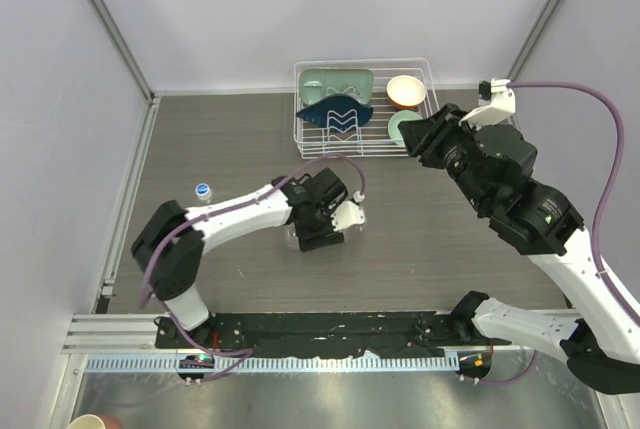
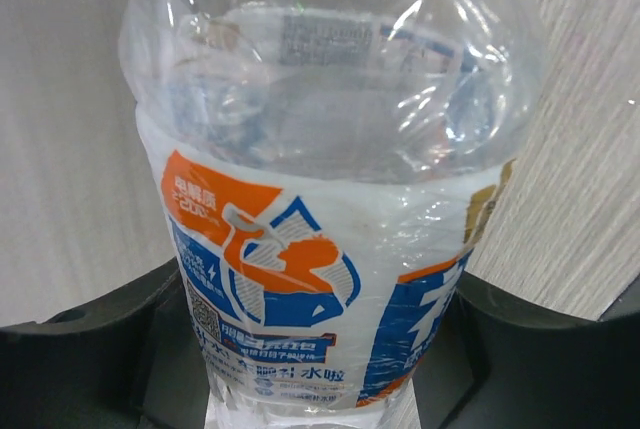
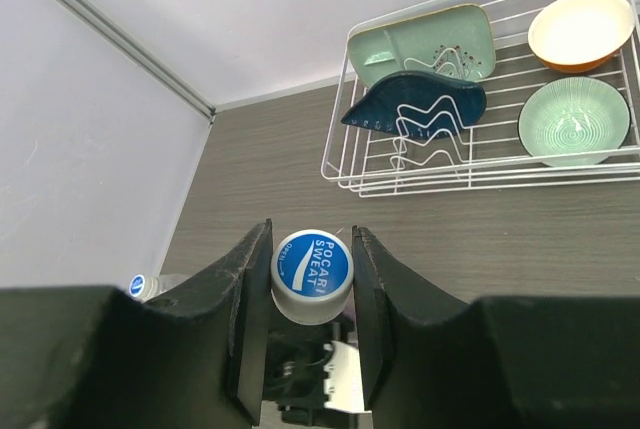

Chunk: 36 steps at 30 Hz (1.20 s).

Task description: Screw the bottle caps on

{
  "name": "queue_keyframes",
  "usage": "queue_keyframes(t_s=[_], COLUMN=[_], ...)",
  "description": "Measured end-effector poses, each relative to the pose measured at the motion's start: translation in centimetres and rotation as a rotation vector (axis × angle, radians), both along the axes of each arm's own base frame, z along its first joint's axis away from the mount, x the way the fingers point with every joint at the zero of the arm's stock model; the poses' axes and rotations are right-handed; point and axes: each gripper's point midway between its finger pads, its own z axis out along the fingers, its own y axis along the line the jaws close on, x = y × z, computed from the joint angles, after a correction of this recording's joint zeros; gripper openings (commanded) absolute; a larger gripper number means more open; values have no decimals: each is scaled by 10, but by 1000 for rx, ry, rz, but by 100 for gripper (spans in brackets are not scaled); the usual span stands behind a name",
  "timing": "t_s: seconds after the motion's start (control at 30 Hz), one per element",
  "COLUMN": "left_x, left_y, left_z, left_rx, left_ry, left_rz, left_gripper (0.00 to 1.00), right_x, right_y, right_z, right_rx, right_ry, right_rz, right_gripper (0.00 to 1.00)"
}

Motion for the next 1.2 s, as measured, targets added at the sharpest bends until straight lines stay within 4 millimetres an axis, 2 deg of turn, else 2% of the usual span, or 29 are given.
queue_keyframes(t_s=[0.07, 0.17, 0.2, 0.23, 0.27, 0.33, 0.37, 0.4, 0.43, 0.53, 0.57, 0.63, 0.7, 0.77, 0.83, 0.97, 1.1, 1.2], left_x=[5, 13, 15, 16, 16, 11, 5, -3, -12, -38, -46, -54, -56, -54, -46, -43, -54, -64], left_y=[0, 1, 1, 2, 3, 8, 14, 20, 27, 38, 39, 34, 25, 15, 2, -15, -25, -31], left_z=[26, 88, 113, 139, 162, 215, 238, 258, 272, 281, 277, 258, 230, 209, 205, 225, 250, 263], left_rx=[-43, -151, -201, -255, -306, -453, -525, -600, -674, -841, -899, -973, -996, -990, -1011, -1127, -1235, -1289], left_ry=[-60, -187, -232, -277, -314, -402, -437, -466, -488, -489, -476, -425, -356, -291, -250, -220, -193, -160], left_rz=[7, 37, 53, 67, 80, 110, 121, 132, 141, 147, 150, 176, 207, 247, 290, 299, 224, 166], left_gripper=[61, 60, 53, 30, 22, 10, 8, 8, 1, 0, 0, 10, 16, 15, 13, 0, 0, 0], right_x=[0, 0, 0, -1, -2, -6, -8, -11, -14, -28, -32, -41, -47, -53, -56, -56, -53, -56], right_y=[0, 0, 1, 1, 1, 1, 1, 1, 3, 12, 18, 30, 42, 56, 66, 88, 103, 109], right_z=[1, 9, 14, 20, 28, 46, 54, 63, 72, 89, 92, 94, 90, 83, 76, 57, 36, 29], right_rx=[-10, -36, -46, -56, -69, -81, -84, -87, -87, -91, -98, -113, -137, -163, -182, -218, -249, -253], right_ry=[-2, -15, -25, -39, -57, -101, -120, -143, -166, -222, -232, -247, -245, -238, -229, -194, -158, -151], right_rz=[4, 14, 24, 33, 44, 67, 77, 96, 119, 220, 261, 349, 434, 526, 588, 697, 763, 796], right_gripper=[19, 20, 20, 20, 20, 20, 19, 19, 19, 18, 18, 17, 18, 18, 18, 18, 19, 19])
